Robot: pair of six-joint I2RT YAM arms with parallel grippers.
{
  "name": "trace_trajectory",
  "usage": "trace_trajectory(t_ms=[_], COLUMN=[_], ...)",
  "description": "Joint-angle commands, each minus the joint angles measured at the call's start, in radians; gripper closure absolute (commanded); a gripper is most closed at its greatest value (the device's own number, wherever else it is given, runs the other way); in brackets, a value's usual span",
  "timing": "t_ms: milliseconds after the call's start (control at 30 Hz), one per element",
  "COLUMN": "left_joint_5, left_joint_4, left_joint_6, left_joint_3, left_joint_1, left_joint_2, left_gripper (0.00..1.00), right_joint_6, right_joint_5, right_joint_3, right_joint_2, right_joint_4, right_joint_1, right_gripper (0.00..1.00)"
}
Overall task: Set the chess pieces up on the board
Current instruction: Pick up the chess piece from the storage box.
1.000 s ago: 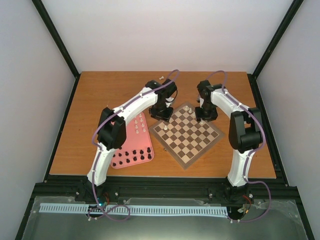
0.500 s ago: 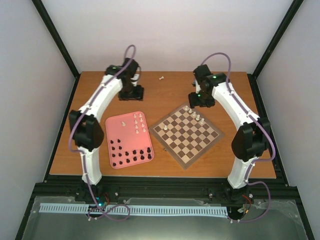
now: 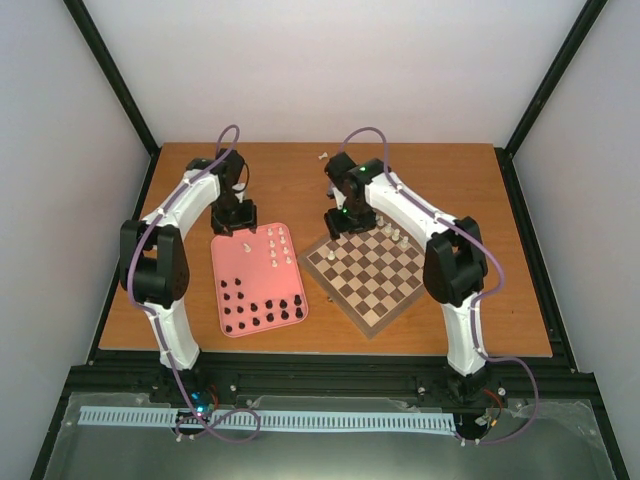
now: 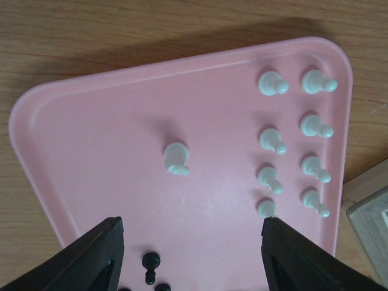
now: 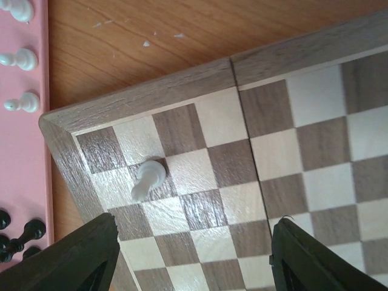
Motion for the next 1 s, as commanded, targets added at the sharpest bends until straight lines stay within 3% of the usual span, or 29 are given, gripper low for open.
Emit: trace_trajectory(t_ms=[0,167,433,700,967], left_joint_5=[0.064,0.074,0.058,0.054,0.047], left_joint_4=[0.071,0.097,0.129,0.144,0.15], left_joint_6=[-0.021,-0.022,-0.029,-0.039,-0.039], left_joint_3=[-0.015,-0.064,-0.09,-0.091,-0.106], left_joint_1=[0.006,0.006,0.006,0.006,0.006], left_joint_2=[0.014,0.045,0.091,0.115,0.127], left_gripper=[0.36,0.43,0.44,0.62,0.66], right_joint_6=[0.017,0.02,0.018,0.008,-0.003], right_joint_5=[-0.026,-0.035,-0.046,-0.057,-0.066], right_joint_3=[0.054,0.061,0.051,0.046,0.045], right_joint_2=[0.039,0.063,0.067,0.075,0.089], right_joint_4=[-0.022,-0.016,-0.011,-0.008,-0.007], right_joint_1=[0.018,0.019,0.021,0.024,0.035], right_gripper=[0.31,0.31,0.31,0.31,0.31])
